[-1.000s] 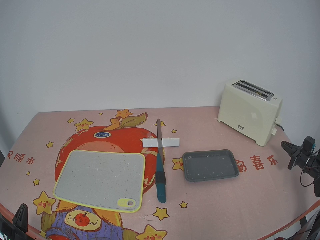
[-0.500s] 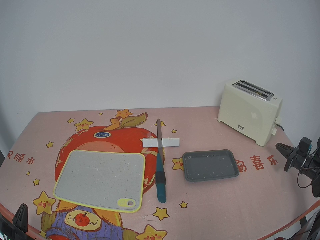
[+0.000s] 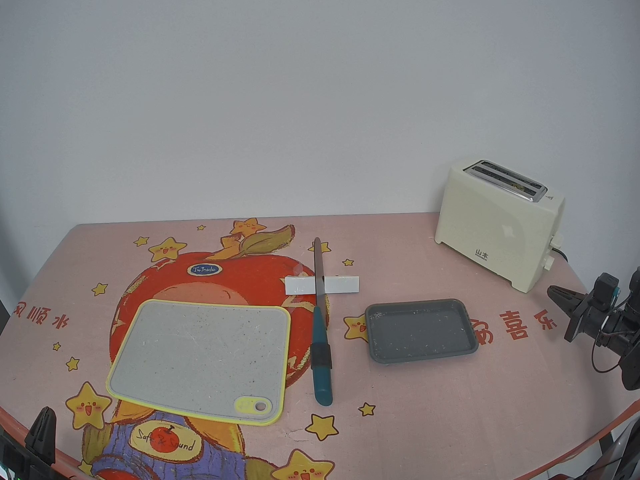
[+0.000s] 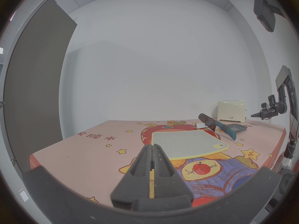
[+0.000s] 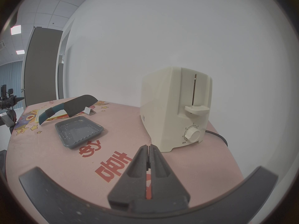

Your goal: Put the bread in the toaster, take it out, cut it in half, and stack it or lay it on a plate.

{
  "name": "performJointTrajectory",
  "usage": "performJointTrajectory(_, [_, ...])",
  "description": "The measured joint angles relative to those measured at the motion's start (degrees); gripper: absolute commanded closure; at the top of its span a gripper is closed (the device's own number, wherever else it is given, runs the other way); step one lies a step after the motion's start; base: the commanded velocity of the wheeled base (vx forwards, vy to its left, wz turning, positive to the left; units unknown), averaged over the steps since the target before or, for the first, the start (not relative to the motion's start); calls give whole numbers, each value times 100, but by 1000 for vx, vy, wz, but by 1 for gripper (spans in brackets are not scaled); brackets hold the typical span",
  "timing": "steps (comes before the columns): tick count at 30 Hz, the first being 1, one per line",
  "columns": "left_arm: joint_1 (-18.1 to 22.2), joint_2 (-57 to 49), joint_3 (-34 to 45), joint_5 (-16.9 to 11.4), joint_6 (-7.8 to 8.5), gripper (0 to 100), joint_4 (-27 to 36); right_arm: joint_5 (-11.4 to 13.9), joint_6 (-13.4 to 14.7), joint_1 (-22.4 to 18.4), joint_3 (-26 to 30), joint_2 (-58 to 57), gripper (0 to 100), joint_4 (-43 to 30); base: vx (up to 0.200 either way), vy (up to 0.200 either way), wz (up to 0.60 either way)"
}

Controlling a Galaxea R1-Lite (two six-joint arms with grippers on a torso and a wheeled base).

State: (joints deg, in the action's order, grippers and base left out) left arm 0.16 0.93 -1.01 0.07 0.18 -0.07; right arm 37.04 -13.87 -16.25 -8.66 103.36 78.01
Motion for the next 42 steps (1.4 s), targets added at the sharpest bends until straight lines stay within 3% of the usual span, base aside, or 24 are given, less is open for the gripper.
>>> performJointTrajectory(17, [0,0,0,0,0,100,0,-26,0,-246,-324,82,100,5,0,0,0])
performJointTrajectory(42, [0,0,0,0,0,100,0,-44,6,-249,-523,313,100,29,0,0,0])
